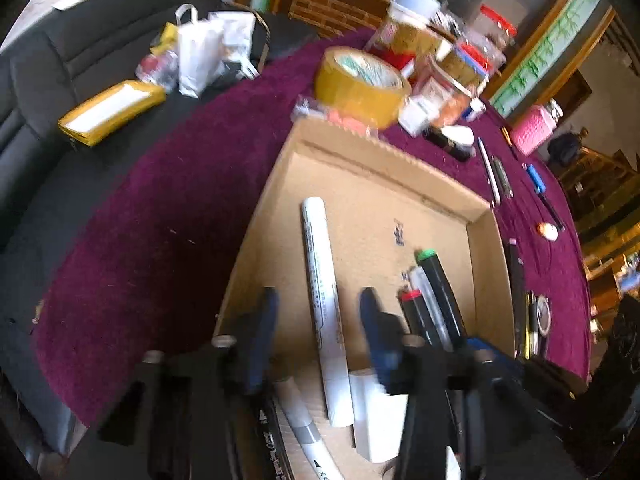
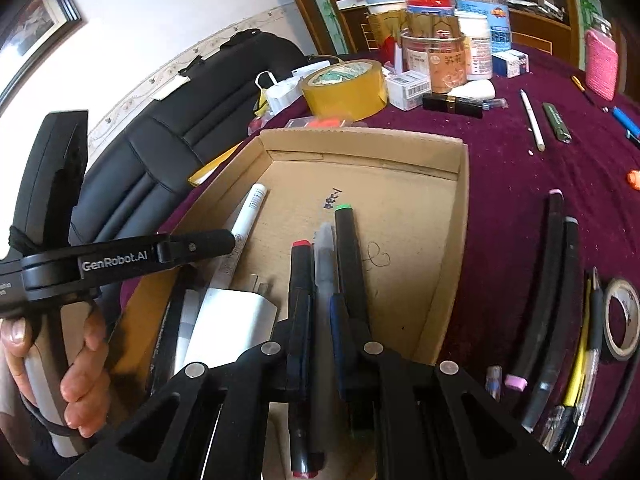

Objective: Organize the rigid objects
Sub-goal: 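Open the left tool to drop the white marker while the right releases the clear pen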

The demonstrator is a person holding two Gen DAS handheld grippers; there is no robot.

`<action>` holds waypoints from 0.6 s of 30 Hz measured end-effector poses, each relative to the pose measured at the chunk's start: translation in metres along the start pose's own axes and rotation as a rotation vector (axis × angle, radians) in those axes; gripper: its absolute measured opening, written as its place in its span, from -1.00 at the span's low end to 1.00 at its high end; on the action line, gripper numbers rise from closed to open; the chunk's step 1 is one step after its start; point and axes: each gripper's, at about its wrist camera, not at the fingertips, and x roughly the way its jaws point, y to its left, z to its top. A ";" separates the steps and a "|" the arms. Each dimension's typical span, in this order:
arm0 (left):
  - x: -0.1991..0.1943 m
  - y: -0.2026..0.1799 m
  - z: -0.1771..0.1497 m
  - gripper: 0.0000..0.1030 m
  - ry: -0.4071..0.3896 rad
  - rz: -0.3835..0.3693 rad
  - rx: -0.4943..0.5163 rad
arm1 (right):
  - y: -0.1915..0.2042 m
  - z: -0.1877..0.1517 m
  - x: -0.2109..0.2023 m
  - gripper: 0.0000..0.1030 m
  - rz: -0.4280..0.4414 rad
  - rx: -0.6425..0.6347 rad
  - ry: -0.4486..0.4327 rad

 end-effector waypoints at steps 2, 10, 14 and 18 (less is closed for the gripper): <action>-0.013 -0.007 -0.003 -0.08 -0.039 0.022 0.013 | 0.001 -0.003 -0.011 -0.77 0.015 -0.013 -0.026; -0.071 -0.057 -0.039 0.44 -0.219 0.092 0.023 | -0.019 -0.038 -0.077 -0.49 0.144 0.073 -0.134; -0.083 -0.086 -0.061 0.45 -0.234 0.113 0.053 | -0.035 -0.057 -0.106 -0.47 0.187 0.130 -0.164; -0.086 -0.112 -0.079 0.53 -0.238 0.122 0.105 | -0.046 -0.078 -0.137 -0.36 0.098 0.114 -0.209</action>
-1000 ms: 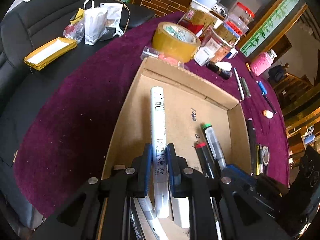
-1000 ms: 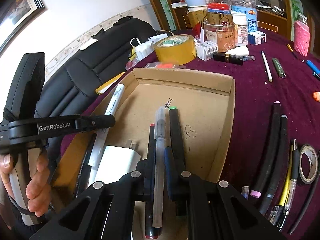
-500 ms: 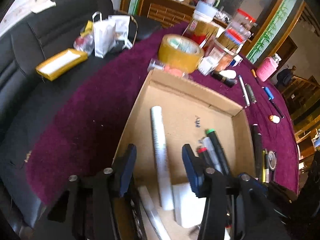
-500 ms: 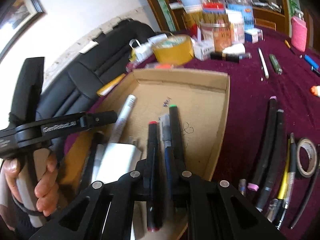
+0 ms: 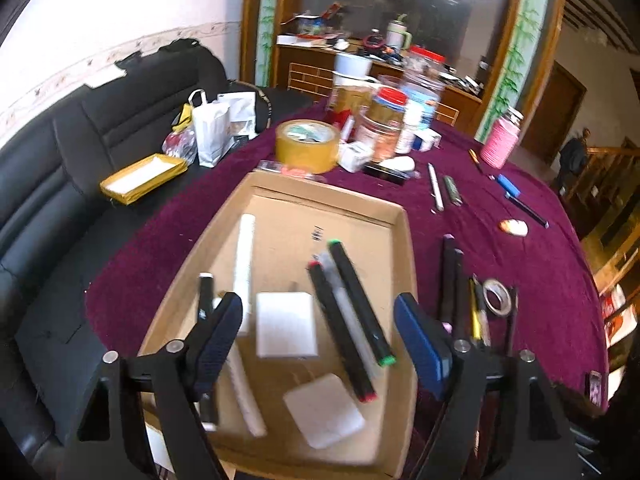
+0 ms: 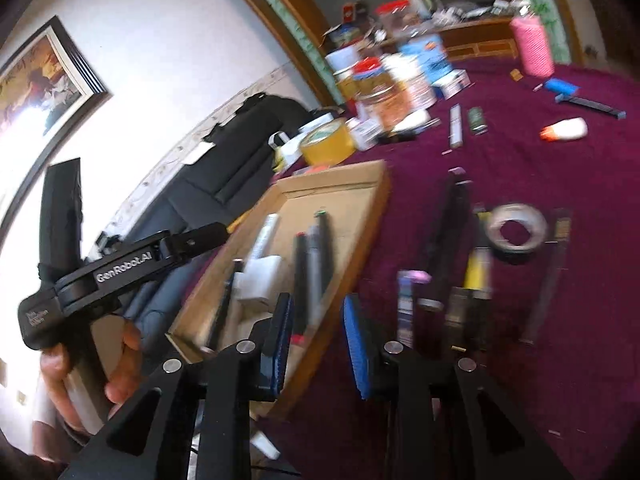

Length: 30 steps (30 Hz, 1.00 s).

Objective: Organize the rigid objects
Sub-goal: 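Move both open tools back over the pile of pens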

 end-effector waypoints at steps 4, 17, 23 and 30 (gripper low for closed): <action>-0.005 -0.024 -0.018 0.54 0.027 -0.067 0.018 | -0.021 -0.014 -0.032 -0.22 -0.105 -0.007 -0.041; 0.005 -0.091 -0.057 0.55 0.143 -0.188 0.142 | -0.093 -0.029 -0.058 -0.22 -0.234 0.126 -0.040; 0.007 -0.097 -0.056 0.55 0.150 -0.182 0.155 | -0.121 0.001 -0.019 -0.28 -0.295 0.173 -0.016; 0.011 -0.092 -0.049 0.55 0.145 -0.174 0.130 | -0.138 0.018 0.018 -0.52 -0.378 0.235 0.061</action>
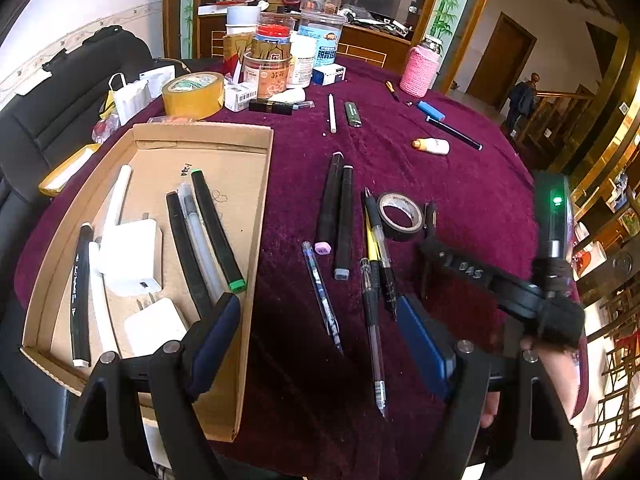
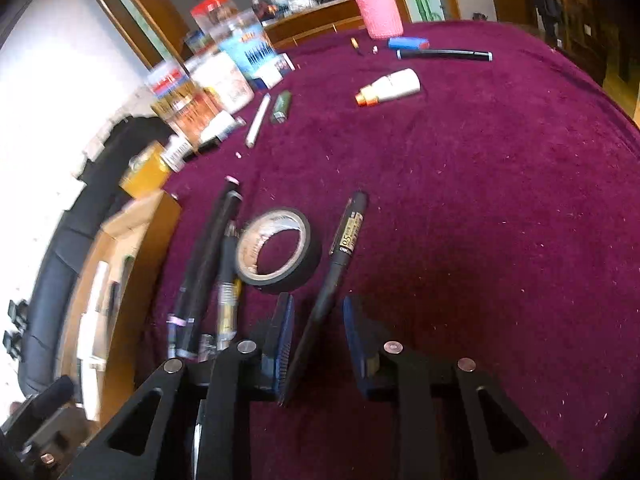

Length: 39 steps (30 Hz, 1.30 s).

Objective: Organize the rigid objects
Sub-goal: 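Move both open tools back over the pile of pens, then grasp the black gold-labelled pen with the right tool while the left grasps the black tape roll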

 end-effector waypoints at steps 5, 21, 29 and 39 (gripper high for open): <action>0.005 -0.006 0.009 0.55 0.002 -0.004 0.014 | 0.004 -0.002 0.002 -0.78 -0.042 -0.040 -0.021; 0.050 -0.041 0.033 0.54 0.084 -0.056 0.048 | -0.035 -0.053 -0.048 -0.84 0.036 -0.044 -0.034; 0.076 -0.066 0.069 0.54 0.071 -0.044 0.117 | -0.041 -0.057 -0.052 -0.84 0.062 -0.037 -0.073; 0.144 -0.075 0.114 -0.13 0.242 -0.098 0.202 | -0.040 -0.057 -0.054 -0.84 0.066 -0.048 -0.093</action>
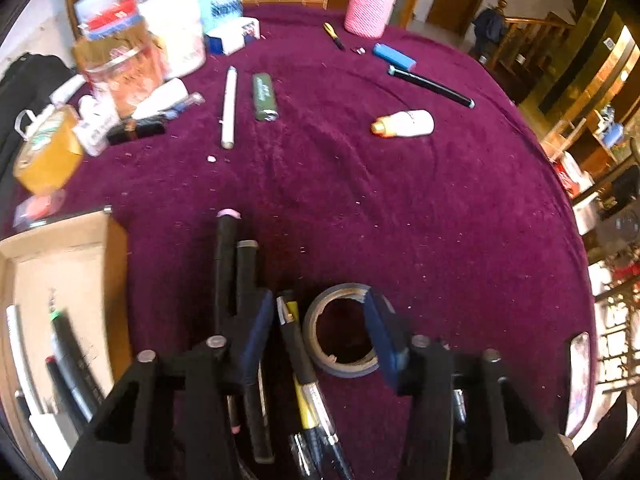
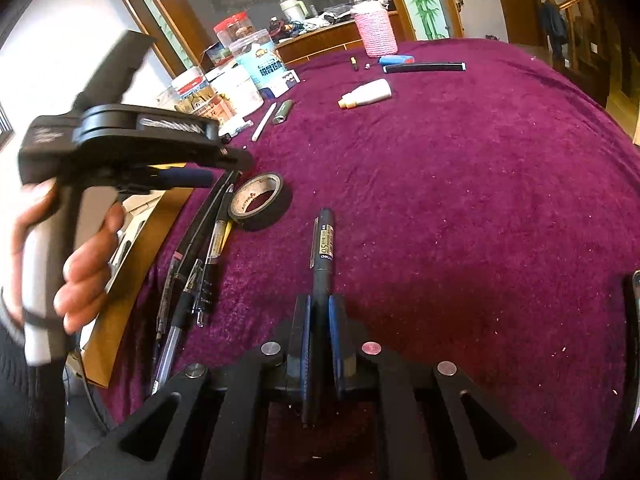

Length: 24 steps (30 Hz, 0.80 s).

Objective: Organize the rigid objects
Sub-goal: 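Grasp the black gold-labelled pen with the right tool while the left grasps the black tape roll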

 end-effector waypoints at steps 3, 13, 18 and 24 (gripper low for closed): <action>0.003 -0.008 0.002 -0.13 0.016 -0.010 0.074 | 0.000 0.000 -0.001 -0.84 0.006 0.002 -0.002; 0.031 -0.026 0.003 -0.50 0.129 0.040 0.245 | -0.001 -0.001 -0.001 -0.83 0.015 0.004 -0.006; 0.031 -0.030 0.001 -0.85 0.117 0.064 0.240 | -0.001 -0.002 -0.003 -0.83 0.013 0.008 -0.009; 0.007 -0.028 -0.010 -0.85 0.039 0.014 0.164 | -0.001 -0.001 -0.002 -0.83 0.009 0.008 -0.004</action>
